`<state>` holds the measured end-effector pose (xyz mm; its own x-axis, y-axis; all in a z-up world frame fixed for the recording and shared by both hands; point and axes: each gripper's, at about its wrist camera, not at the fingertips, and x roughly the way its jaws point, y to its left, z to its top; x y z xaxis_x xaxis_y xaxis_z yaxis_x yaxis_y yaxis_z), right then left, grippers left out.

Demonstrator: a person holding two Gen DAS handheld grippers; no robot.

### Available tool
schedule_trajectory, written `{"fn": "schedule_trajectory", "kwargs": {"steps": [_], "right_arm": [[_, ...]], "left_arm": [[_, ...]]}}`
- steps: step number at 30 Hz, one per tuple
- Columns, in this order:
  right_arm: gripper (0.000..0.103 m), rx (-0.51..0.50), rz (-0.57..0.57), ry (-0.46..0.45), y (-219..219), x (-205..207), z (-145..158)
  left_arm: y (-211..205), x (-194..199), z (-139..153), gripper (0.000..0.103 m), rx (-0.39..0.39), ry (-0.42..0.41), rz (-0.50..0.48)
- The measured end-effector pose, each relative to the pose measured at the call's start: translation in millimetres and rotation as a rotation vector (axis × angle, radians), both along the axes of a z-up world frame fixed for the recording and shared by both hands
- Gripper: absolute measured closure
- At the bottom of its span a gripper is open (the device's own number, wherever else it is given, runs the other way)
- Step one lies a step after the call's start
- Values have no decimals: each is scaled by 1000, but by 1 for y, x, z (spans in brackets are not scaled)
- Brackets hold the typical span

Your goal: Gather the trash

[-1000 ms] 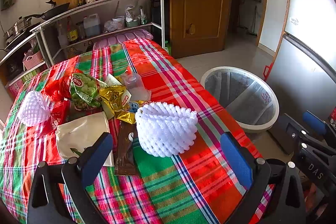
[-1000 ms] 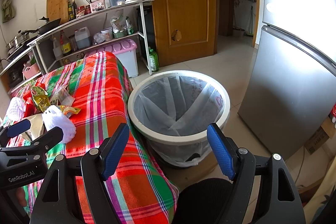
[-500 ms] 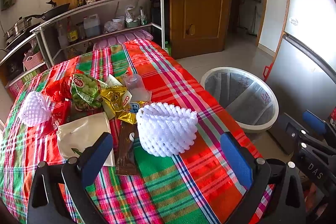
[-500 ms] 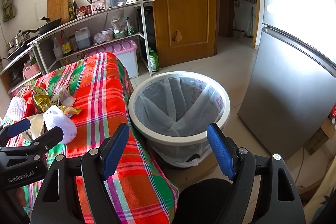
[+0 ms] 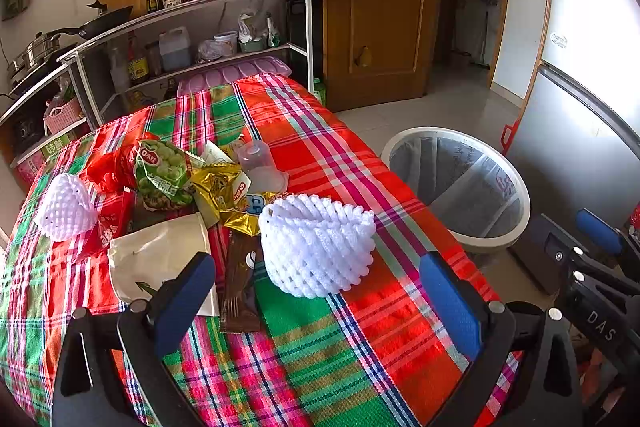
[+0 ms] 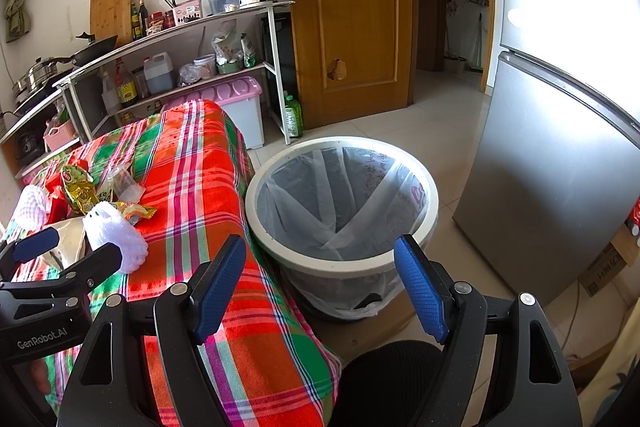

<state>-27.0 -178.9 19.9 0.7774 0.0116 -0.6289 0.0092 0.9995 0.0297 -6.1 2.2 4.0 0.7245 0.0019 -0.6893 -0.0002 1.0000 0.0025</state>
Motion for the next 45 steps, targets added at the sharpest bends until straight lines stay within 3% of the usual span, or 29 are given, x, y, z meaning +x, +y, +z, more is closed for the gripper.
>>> {"fn": "schedule_trajectory", "kwargs": {"steps": [36, 45], "right_arm": [[26, 0, 1, -3, 0, 0, 0], [26, 20, 43, -19, 4, 1, 6]], "left_arm": [[1, -1, -1, 0, -1, 1, 1], [24, -14, 2, 0, -1, 13, 11]]}}
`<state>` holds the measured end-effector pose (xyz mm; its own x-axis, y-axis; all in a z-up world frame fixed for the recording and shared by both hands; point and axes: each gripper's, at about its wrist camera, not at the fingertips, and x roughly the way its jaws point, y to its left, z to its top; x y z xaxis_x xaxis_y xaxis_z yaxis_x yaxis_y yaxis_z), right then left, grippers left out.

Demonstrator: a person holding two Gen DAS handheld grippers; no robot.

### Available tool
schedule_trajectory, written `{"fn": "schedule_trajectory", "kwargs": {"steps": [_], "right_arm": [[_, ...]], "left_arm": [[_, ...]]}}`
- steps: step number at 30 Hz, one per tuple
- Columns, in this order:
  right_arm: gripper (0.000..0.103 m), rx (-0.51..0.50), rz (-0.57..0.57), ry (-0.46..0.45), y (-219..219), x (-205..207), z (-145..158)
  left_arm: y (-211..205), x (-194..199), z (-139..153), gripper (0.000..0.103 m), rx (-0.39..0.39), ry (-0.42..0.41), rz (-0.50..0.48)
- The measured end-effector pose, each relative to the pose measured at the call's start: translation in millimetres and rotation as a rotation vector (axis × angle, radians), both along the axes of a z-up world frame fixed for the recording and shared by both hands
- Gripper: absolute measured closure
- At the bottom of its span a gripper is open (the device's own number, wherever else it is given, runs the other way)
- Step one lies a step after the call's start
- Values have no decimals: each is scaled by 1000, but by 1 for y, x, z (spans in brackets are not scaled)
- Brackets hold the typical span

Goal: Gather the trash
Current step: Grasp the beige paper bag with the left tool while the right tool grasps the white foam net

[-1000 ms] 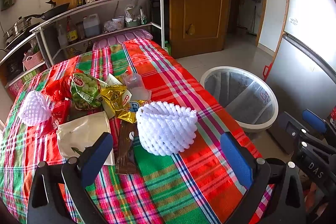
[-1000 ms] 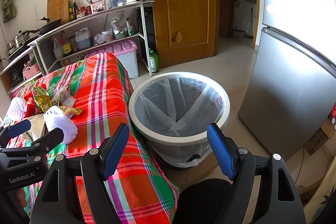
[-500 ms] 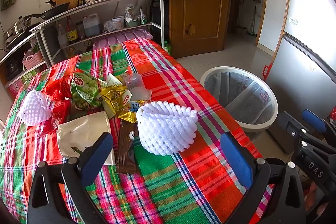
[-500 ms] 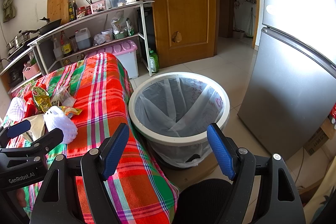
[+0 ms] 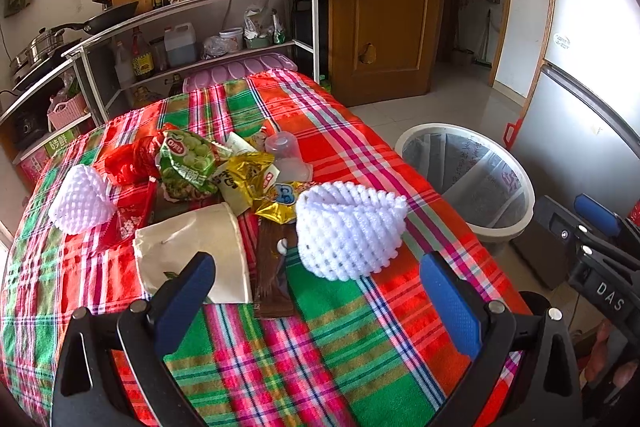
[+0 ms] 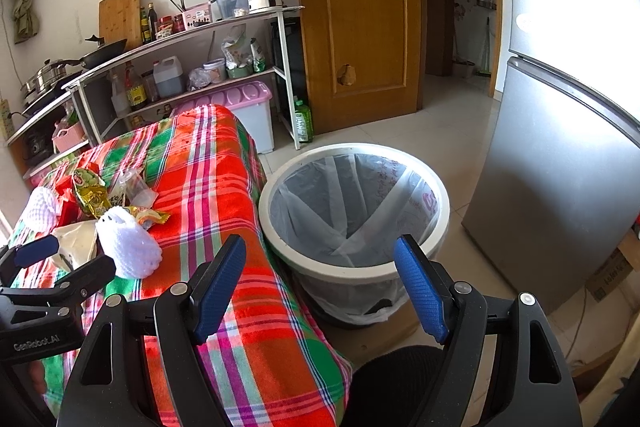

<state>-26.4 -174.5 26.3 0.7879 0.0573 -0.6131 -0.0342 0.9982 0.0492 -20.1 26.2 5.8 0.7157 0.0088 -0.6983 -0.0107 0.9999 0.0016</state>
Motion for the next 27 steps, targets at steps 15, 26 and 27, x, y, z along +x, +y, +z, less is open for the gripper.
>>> {"fn": "schedule_trajectory", "kwargs": {"steps": [15, 26, 27], "right_arm": [[26, 82, 343, 62, 78, 20, -15], [26, 80, 458, 130, 123, 43, -30], [26, 83, 461, 134, 124, 44, -30]], "left_arm": [[114, -21, -10, 0, -113, 50, 194], [143, 1, -22, 0, -222, 107, 174], [143, 3, -23, 0, -224, 112, 178]]}}
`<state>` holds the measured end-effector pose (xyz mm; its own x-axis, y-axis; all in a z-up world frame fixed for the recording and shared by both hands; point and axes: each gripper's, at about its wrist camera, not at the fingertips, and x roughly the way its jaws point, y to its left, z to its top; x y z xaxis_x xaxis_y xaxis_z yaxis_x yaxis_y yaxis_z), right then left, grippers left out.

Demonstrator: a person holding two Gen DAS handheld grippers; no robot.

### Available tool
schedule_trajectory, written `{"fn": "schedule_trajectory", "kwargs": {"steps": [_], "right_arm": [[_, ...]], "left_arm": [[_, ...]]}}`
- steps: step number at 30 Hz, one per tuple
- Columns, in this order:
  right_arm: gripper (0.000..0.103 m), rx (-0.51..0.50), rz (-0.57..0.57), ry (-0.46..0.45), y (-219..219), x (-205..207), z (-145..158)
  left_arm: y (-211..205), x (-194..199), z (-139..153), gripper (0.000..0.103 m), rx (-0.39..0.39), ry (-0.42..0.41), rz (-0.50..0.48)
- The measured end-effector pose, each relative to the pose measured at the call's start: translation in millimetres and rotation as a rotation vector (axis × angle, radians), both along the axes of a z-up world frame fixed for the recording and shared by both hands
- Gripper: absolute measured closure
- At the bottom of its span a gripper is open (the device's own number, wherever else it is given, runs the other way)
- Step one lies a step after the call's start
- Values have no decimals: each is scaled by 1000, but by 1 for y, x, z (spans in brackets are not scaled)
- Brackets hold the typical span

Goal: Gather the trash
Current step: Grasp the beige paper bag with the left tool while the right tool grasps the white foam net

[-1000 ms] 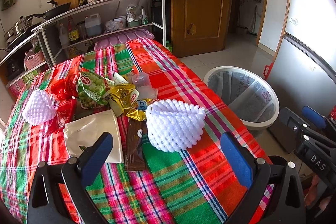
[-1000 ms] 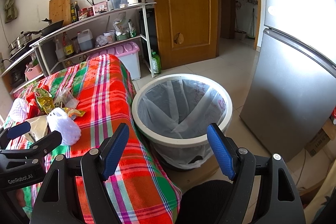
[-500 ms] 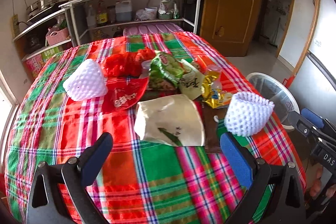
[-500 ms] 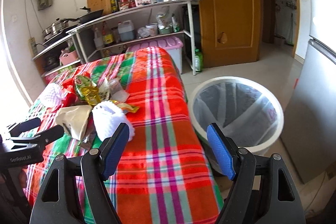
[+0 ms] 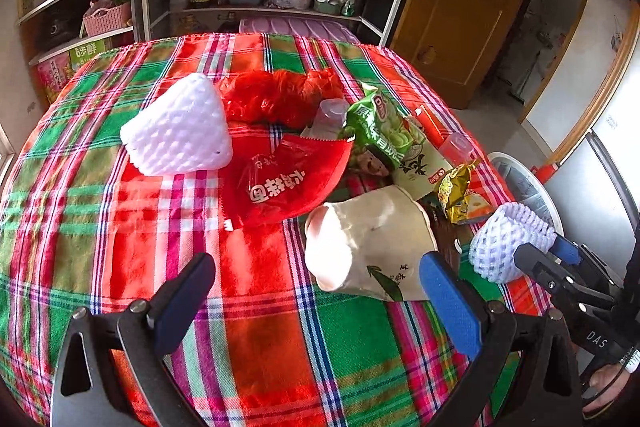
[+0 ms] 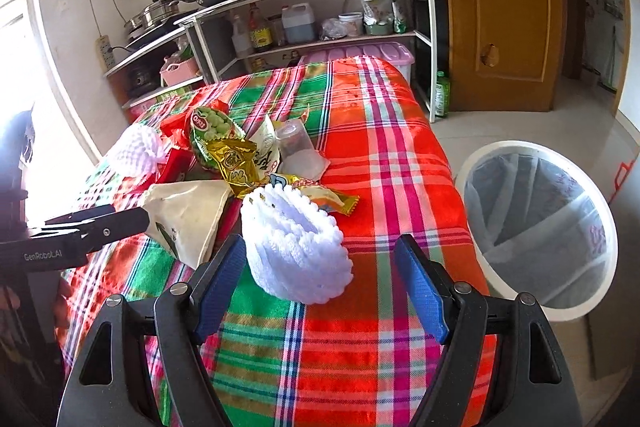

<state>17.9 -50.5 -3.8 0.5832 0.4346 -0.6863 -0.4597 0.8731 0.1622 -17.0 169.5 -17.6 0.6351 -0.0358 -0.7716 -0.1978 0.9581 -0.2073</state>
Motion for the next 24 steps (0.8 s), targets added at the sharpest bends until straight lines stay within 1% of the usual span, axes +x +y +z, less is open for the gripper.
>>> {"fn": "schedule_trajectory", "kwargs": {"steps": [2, 5, 8, 10, 13, 16, 19, 21, 22, 23, 24], "right_arm": [[26, 1, 1, 6, 2, 3, 1], [26, -7, -10, 13, 4, 8, 0], [26, -6, -17, 31, 3, 12, -1], [26, -8, -17, 34, 2, 12, -2], [26, -17, -20, 32, 3, 13, -1], [26, -20, -21, 30, 3, 14, -1], [27, -24, -20, 30, 3, 14, -1], [33, -25, -22, 29, 4, 14, -2], [35, -23, -22, 29, 3, 14, -1], [36, -19, -21, 30, 3, 14, -1], [37, -17, -21, 31, 2, 14, -1]], "left_arm": [[1, 4, -1, 0, -7, -8, 5], [3, 10, -4, 2, -18, 4, 8], [2, 16, -11, 5, -27, 35, 3], [4, 17, -17, 5, -64, 46, -4], [2, 18, -17, 4, -57, 45, -6], [-1, 19, -18, 2, -41, 56, -15], [-4, 21, -17, 2, -40, 61, -14], [-7, 21, -17, 5, -36, 52, -20], [-7, 20, -16, 10, -36, 47, -29], [-8, 20, -15, 20, -48, 40, -45], [-9, 20, -14, 24, -58, 35, -61]]}}
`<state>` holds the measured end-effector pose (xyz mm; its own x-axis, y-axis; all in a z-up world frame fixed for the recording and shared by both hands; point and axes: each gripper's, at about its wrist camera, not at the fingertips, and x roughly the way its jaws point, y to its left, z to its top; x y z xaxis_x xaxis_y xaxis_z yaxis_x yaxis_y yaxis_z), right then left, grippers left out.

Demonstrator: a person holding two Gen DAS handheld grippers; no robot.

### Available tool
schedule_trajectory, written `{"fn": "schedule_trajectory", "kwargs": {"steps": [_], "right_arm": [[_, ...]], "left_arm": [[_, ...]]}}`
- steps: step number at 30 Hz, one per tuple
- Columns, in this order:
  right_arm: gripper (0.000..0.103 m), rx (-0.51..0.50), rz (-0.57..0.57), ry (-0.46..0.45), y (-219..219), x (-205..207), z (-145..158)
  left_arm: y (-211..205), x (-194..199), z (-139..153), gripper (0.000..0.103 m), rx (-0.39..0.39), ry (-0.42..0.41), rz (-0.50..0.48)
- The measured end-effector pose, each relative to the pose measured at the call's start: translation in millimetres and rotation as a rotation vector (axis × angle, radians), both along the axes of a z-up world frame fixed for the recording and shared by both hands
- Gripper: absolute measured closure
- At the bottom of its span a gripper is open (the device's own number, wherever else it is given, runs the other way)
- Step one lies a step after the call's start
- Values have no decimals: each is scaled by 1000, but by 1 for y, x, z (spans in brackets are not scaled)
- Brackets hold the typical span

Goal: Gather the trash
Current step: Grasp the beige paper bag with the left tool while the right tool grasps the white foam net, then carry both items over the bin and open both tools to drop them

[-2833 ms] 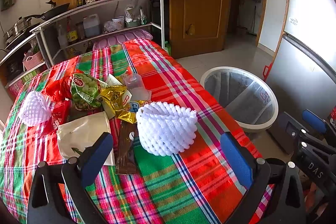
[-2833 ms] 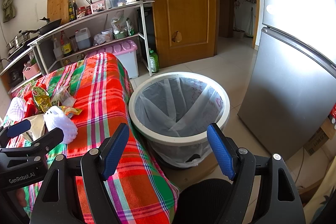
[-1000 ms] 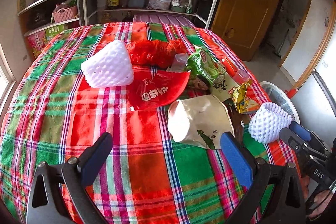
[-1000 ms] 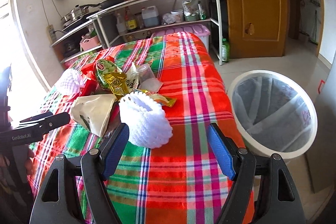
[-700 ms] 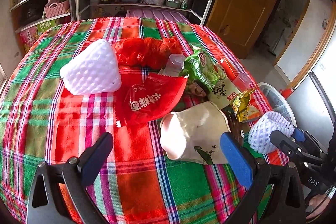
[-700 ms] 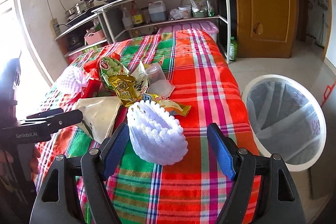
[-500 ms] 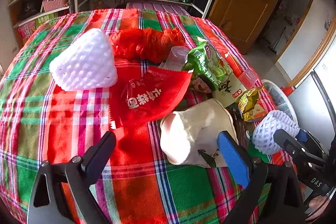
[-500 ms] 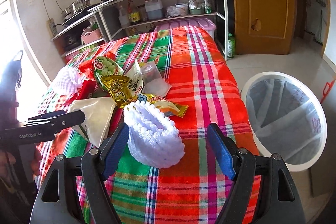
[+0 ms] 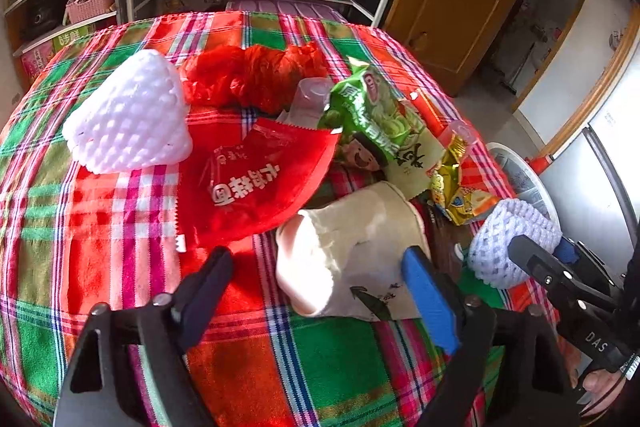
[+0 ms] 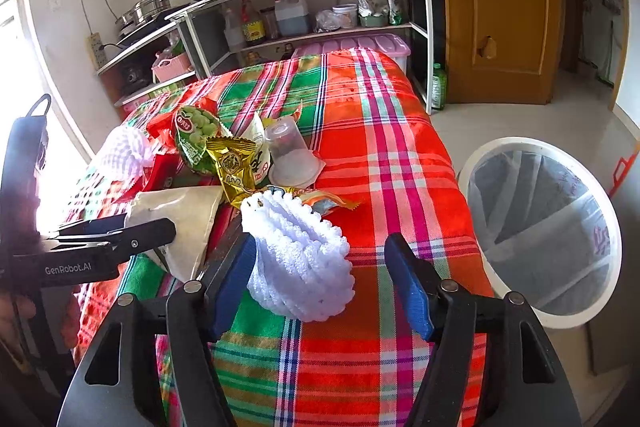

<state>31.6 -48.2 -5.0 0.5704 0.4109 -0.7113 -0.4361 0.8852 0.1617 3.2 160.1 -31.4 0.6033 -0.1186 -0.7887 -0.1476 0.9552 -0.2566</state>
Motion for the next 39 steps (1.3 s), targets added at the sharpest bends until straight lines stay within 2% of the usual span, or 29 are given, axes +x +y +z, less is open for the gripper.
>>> {"fn": "schedule_trajectory", "kwargs": {"steps": [1, 3, 4, 7, 9, 10, 15, 17, 20, 28, 39], "right_arm": [[38, 1, 1, -1, 0, 0, -1], [50, 5, 5, -1, 0, -1, -1], [52, 6, 7, -1, 1, -1, 0], [57, 6, 14, -6, 0, -2, 0], [61, 5, 17, -10, 1, -3, 0], [63, 4, 16, -12, 1, -4, 0], [75, 6, 16, -21, 1, -6, 2], [78, 9, 13, -25, 0, -7, 2], [80, 12, 14, -29, 0, -8, 4], [81, 6, 15, -49, 0, -12, 7], [82, 54, -16, -108, -12, -24, 29]], "left_arm": [[-2, 1, 1, 30, -4, -2, -10], [-5, 2, 2, 34, 3, -3, -20], [-5, 2, 3, 37, 1, -7, -25], [-5, 3, 3, 38, 7, -11, -21], [-4, 1, 5, 44, 9, -24, -11], [-4, 0, 6, 50, 19, -30, -4], [0, -2, 11, 56, 25, -50, 0], [1, -4, 14, 61, 24, -67, 6], [1, -7, 19, 67, 30, -94, 12], [1, -18, 27, 67, 24, -139, 21], [-5, -25, 59, 67, 38, -220, -1]]}}
